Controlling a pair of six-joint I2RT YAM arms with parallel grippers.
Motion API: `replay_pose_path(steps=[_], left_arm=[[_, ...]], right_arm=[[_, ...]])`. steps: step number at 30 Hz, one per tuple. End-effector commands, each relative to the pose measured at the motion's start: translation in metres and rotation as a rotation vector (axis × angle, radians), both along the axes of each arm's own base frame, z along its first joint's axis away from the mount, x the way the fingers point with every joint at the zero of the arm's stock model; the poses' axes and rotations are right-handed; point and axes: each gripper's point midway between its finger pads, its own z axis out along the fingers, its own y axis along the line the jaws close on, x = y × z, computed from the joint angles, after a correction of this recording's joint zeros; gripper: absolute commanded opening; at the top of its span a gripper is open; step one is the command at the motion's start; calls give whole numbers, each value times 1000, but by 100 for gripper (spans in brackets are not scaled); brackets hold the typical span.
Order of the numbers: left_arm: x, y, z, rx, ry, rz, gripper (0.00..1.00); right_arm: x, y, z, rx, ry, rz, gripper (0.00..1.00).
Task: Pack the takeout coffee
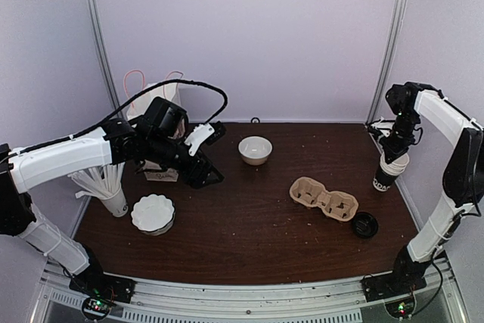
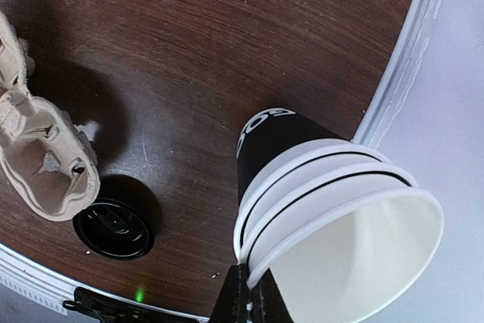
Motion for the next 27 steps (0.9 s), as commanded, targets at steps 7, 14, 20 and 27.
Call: replay_pose_path(steps=[7,14,20,27], left_arm=[[-4,-4,-1,11,-6,-27,68],[-5,-6,-5,18,7,-34,68],[-5,-7,-6,20,14,-39,68],[-6,-7,-8,32,15,-39,68]], right_arm=[[10,-18,53,-59,-102,-37,0],[3,8,42,32,-61,98,0],[5,23,56,157,-80,113,0],[20,-9,46,-152,-91,88,0]])
